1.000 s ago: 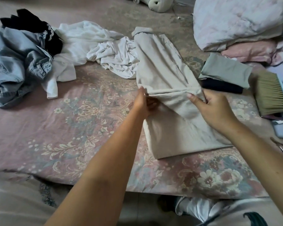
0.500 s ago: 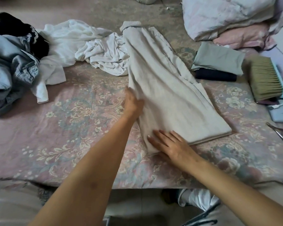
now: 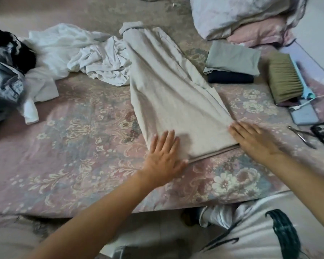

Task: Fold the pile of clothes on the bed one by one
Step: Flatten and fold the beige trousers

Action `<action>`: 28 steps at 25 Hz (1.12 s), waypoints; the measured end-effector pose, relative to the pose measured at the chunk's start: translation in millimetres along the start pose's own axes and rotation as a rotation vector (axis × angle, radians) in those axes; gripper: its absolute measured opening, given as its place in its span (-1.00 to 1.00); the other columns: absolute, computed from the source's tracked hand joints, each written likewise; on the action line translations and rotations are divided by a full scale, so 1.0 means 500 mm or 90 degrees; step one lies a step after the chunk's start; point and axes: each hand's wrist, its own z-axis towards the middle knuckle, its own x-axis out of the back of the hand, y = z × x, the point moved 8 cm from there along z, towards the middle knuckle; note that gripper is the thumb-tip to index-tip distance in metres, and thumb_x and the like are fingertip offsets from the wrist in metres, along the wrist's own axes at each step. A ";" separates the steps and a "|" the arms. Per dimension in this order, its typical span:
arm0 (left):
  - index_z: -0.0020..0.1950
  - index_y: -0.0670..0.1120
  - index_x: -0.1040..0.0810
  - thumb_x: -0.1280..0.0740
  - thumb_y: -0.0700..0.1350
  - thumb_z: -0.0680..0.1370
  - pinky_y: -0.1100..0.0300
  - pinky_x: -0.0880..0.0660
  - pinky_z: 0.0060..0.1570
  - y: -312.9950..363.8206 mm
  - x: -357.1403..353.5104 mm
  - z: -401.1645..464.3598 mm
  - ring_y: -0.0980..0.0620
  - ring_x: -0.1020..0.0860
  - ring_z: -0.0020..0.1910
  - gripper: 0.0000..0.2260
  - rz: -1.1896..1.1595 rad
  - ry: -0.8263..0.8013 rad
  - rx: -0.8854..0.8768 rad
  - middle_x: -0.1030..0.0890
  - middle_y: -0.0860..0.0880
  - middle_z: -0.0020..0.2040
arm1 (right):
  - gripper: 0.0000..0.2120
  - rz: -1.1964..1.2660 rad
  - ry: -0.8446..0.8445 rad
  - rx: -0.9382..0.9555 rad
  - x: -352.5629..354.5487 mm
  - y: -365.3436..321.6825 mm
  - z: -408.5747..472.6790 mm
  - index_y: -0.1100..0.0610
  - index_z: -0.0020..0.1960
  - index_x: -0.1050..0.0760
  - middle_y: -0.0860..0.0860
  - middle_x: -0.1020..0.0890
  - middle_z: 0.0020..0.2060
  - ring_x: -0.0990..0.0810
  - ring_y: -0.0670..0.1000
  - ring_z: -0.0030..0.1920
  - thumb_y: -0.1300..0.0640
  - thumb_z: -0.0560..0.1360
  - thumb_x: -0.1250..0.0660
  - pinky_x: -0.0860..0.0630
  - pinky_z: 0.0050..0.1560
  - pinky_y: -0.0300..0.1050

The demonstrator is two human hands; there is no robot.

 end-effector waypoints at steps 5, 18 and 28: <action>0.33 -0.26 -0.31 -0.09 -0.18 0.50 -0.07 -0.57 -0.08 0.035 -0.022 -0.035 -0.19 -0.61 0.03 -0.59 0.126 0.038 -0.177 -0.61 -0.22 0.07 | -0.37 0.275 -0.035 -0.155 -0.028 0.022 -0.004 0.14 0.46 -0.29 0.25 -0.24 0.45 -0.28 0.26 0.41 0.42 0.44 -0.33 -0.30 0.39 0.04; 0.15 -0.24 -0.40 -0.43 -0.34 0.03 0.19 -0.55 -0.06 -0.093 0.180 -0.163 -0.05 -0.68 -0.12 -0.31 0.141 -0.044 -0.326 -0.67 -0.19 0.00 | -0.73 0.509 0.071 0.046 0.097 -0.210 -0.034 0.33 0.07 -0.62 0.19 -0.48 -0.12 -0.38 -0.14 -0.20 0.38 0.38 -0.36 -0.24 -0.16 -0.40; 0.09 -0.18 -0.61 -0.12 0.12 0.59 0.07 -0.61 -0.26 -0.096 0.099 -0.142 -0.09 -0.65 -0.13 -0.57 -0.088 -0.059 -0.147 -0.66 -0.11 -0.02 | -0.73 0.520 -0.044 -0.040 0.089 -0.216 -0.063 0.08 0.19 -0.59 0.06 -0.33 0.29 -0.28 0.04 0.32 0.14 0.53 -0.26 -0.24 0.37 0.00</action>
